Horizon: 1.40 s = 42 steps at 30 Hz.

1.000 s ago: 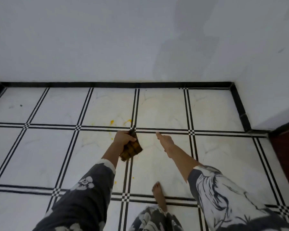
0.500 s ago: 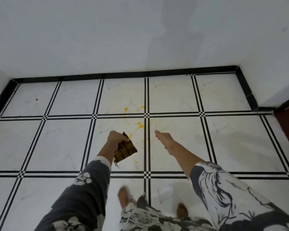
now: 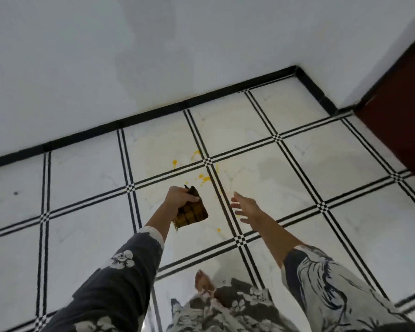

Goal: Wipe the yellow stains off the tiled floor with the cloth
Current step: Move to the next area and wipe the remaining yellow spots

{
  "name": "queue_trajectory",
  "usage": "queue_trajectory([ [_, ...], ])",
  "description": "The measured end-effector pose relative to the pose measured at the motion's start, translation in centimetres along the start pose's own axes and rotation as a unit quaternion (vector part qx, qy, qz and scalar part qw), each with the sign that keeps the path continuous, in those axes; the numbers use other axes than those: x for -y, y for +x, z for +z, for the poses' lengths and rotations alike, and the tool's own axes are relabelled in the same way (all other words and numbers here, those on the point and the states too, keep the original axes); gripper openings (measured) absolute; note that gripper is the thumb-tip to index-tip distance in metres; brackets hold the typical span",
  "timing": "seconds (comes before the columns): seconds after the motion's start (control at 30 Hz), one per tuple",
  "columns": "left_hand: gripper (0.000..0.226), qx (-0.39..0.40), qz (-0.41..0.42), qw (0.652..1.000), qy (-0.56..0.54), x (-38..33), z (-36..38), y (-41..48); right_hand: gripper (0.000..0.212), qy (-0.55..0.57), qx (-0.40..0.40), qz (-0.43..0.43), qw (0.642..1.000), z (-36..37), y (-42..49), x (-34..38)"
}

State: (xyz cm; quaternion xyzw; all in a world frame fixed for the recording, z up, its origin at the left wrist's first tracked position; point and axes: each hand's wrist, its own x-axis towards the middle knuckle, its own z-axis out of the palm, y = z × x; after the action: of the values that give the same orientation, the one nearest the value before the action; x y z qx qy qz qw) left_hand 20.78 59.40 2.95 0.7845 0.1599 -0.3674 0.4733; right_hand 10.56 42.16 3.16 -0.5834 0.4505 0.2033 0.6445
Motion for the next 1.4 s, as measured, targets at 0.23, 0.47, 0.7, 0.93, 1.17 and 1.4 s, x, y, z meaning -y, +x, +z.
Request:
queue_trajectory([
  [0.23, 0.040, 0.031, 0.041, 0.997, 0.055, 2.4, -1.3, 0.0, 0.047, 0.090, -0.041, -0.028, 0.995, 3.2, -2.2, -3.1],
  [0.47, 0.044, 0.104, 0.072, 0.964, 0.235, 5.7, 0.0, -0.1, 0.042, 0.229, -0.025, 0.027, 0.973, 5.4, -4.5, -11.6],
  [0.7, 0.052, 0.164, 0.074, 0.948, 0.262, 6.6, 0.5, 5.9, 0.028, 0.287, -0.096, 0.044, 0.952, 8.9, -0.4, -12.7],
  [0.93, 0.051, 0.257, 0.084, 0.900, 0.342, 6.1, 1.2, 16.6, 0.028, 0.395, -0.181, 0.090, 0.896, 13.9, 8.4, -11.1],
  [1.17, 0.032, 0.300, 0.149, 0.825, 0.455, 6.9, 3.5, 23.6, 0.042, 0.448, -0.210, 0.102, 0.863, 17.5, 16.5, -12.2],
  [1.4, 0.027, 0.319, 0.091, 0.878, 0.344, 18.5, 13.1, 36.6, 0.051, 0.273, -0.400, 0.072, 0.872, 17.4, 33.6, -24.6],
])
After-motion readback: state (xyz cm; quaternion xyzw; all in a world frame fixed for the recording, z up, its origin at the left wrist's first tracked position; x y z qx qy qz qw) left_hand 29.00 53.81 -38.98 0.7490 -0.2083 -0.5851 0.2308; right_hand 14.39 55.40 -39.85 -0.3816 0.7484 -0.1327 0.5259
